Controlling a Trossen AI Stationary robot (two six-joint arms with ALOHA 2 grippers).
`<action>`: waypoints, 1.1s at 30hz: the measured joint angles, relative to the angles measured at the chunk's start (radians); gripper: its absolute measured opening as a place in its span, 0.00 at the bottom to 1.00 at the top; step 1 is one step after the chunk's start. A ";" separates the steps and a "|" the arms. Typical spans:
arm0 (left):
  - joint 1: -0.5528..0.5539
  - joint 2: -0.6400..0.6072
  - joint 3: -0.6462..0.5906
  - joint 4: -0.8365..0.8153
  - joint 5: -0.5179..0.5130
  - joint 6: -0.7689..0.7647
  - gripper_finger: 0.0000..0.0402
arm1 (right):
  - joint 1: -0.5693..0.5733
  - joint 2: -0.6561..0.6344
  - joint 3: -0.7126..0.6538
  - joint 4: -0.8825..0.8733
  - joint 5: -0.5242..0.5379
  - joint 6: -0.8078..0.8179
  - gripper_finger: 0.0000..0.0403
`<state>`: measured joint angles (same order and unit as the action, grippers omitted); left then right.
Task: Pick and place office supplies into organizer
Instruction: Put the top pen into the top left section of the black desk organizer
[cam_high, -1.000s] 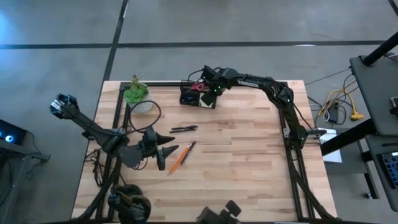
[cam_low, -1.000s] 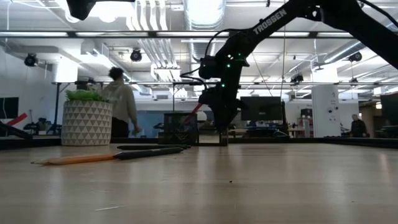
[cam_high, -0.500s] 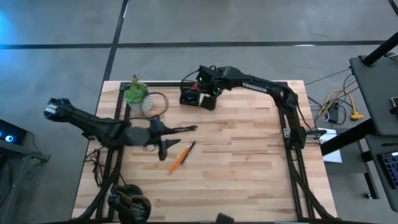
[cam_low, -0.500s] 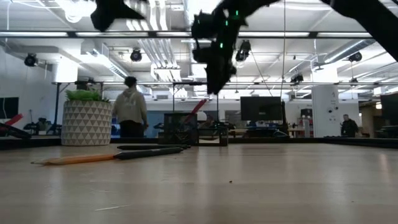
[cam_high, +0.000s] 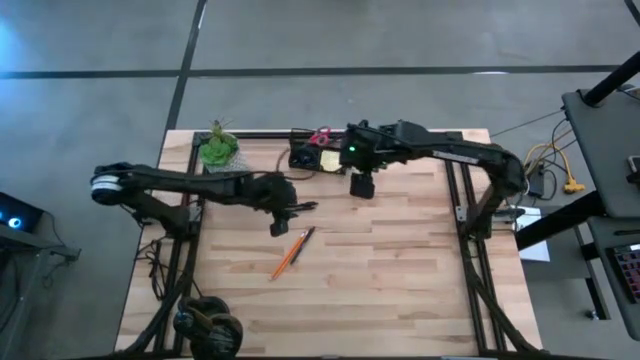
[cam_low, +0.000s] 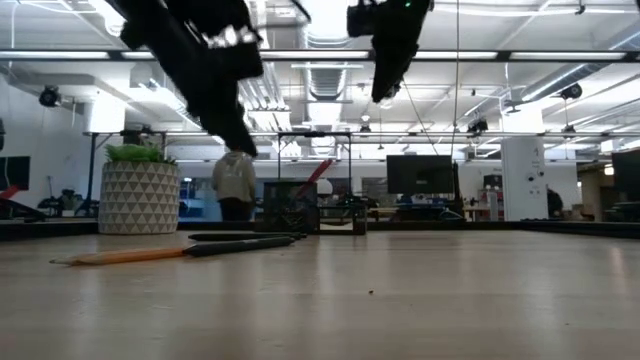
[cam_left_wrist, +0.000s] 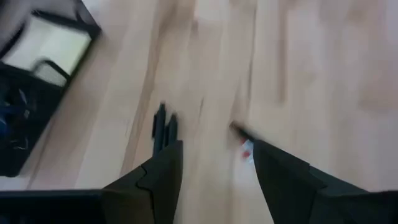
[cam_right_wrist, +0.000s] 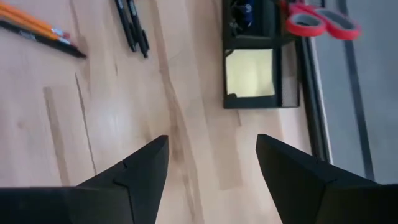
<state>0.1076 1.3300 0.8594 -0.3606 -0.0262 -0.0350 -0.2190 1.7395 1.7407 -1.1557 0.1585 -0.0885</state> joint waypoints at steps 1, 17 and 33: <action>0.011 0.028 0.000 -0.003 0.005 0.027 0.45 | 0.007 -0.021 -0.022 0.017 0.001 0.015 0.59; 0.141 0.244 0.010 -0.014 0.018 0.154 0.45 | 0.035 -0.133 -0.225 0.149 0.044 0.165 0.59; 0.205 0.324 0.011 0.012 0.059 0.207 0.34 | 0.038 -0.093 -0.227 0.159 0.043 0.159 0.59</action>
<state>0.3128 1.6541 0.8700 -0.3489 0.0332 0.1720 -0.1806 1.6470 1.5139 -0.9963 0.2013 0.0708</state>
